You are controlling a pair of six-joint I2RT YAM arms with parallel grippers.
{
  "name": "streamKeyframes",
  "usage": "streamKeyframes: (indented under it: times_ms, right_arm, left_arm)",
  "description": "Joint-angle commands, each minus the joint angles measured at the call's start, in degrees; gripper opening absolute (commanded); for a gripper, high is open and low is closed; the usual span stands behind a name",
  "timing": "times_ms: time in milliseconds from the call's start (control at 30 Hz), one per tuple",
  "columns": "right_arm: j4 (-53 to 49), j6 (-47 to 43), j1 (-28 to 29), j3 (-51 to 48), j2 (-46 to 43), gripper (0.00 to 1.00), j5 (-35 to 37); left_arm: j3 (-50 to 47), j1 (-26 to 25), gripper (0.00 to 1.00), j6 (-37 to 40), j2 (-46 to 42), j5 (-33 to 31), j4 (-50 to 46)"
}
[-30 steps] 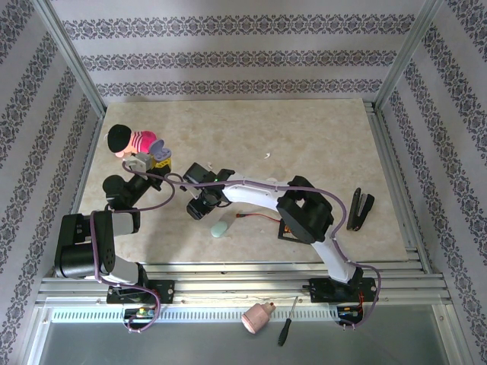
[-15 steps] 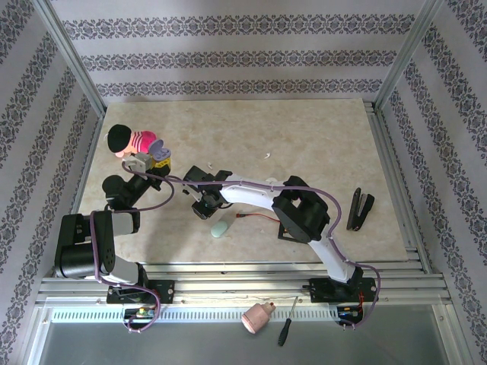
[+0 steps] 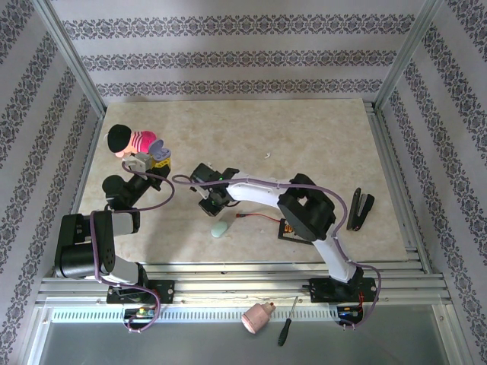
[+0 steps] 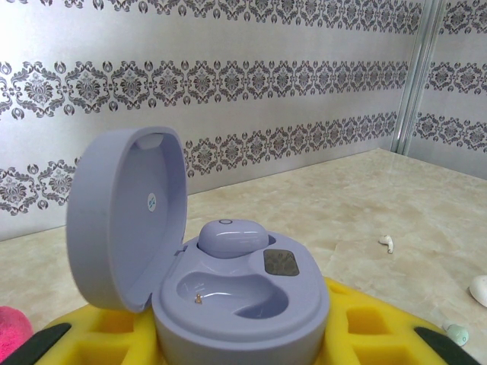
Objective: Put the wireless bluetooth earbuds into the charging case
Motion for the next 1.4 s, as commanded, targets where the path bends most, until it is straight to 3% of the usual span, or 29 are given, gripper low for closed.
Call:
streamKeyframes:
  times_ms: [0, 500, 800, 1367]
  right_arm:
    - [-0.3, 0.6, -1.8, -3.2, -4.2, 0.24, 0.8]
    - [0.8, -2.0, -12.1, -21.6, -15.6, 0.26, 2.2]
    - [0.9, -2.7, -13.1, -22.0, -16.6, 0.39, 3.8]
    - [-1.5, -1.8, -14.3, -21.9, -18.3, 0.38, 8.4]
  left_arm:
    - [-0.6, 0.8, 0.26, -0.3, 0.2, 0.8, 1.6]
    - [-0.7, 0.8, 0.25, -1.3, 0.8, 2.1, 3.1]
    - [-0.9, 0.8, 0.25, -0.9, 0.3, 2.1, 2.4]
    - [-0.9, 0.8, 0.25, -0.6, -0.1, 2.1, 2.2]
